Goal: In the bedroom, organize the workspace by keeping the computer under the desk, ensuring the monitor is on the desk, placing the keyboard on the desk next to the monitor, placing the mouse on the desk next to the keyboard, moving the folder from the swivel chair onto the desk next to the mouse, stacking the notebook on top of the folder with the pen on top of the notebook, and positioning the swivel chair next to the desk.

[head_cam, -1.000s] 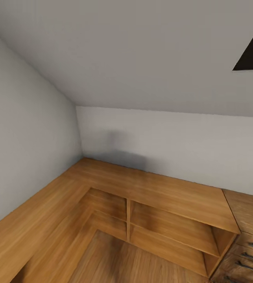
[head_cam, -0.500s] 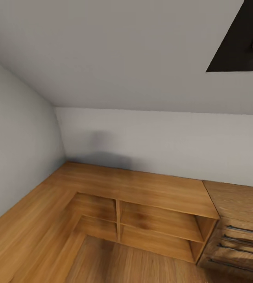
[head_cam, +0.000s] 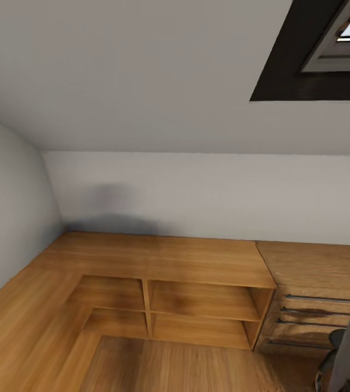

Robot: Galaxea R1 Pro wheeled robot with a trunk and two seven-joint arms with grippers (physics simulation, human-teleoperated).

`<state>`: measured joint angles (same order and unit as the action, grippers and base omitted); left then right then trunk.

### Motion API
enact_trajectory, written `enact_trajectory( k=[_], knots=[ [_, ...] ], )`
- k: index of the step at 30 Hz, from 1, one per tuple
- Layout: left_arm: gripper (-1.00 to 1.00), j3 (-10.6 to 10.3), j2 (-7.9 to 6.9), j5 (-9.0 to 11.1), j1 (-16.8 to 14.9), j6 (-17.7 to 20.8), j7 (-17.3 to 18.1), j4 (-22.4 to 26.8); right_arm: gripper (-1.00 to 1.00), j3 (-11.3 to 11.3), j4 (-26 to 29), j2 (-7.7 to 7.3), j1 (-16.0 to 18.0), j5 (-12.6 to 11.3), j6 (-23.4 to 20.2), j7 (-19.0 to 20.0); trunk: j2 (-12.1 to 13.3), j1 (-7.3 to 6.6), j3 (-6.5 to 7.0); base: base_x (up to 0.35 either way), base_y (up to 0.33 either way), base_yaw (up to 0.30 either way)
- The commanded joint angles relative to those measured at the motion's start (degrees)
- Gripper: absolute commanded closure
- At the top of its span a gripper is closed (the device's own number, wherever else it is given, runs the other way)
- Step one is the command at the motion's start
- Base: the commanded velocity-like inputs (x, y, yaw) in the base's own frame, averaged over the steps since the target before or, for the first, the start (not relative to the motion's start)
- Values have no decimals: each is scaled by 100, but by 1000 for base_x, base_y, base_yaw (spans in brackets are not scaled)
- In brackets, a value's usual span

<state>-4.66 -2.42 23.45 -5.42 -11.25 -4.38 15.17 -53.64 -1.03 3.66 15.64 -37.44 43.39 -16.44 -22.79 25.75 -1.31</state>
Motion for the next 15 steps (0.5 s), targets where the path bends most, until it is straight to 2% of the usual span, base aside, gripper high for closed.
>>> enact_trajectory(
  k=[1, 15],
  knots=[
    [-100, -48, -4, 28, -2, -17, -36, 3, -100, -46, -11, 5, 7, 9, 3, -52, -13, 4, -13, 0, 1, -300],
    [-100, -51, 1, 28, -2, -17, -36, -1, -100, -42, -11, 10, 6, 4, -3, -52, -13, 4, -13, 0, 0, -300]
  ],
)
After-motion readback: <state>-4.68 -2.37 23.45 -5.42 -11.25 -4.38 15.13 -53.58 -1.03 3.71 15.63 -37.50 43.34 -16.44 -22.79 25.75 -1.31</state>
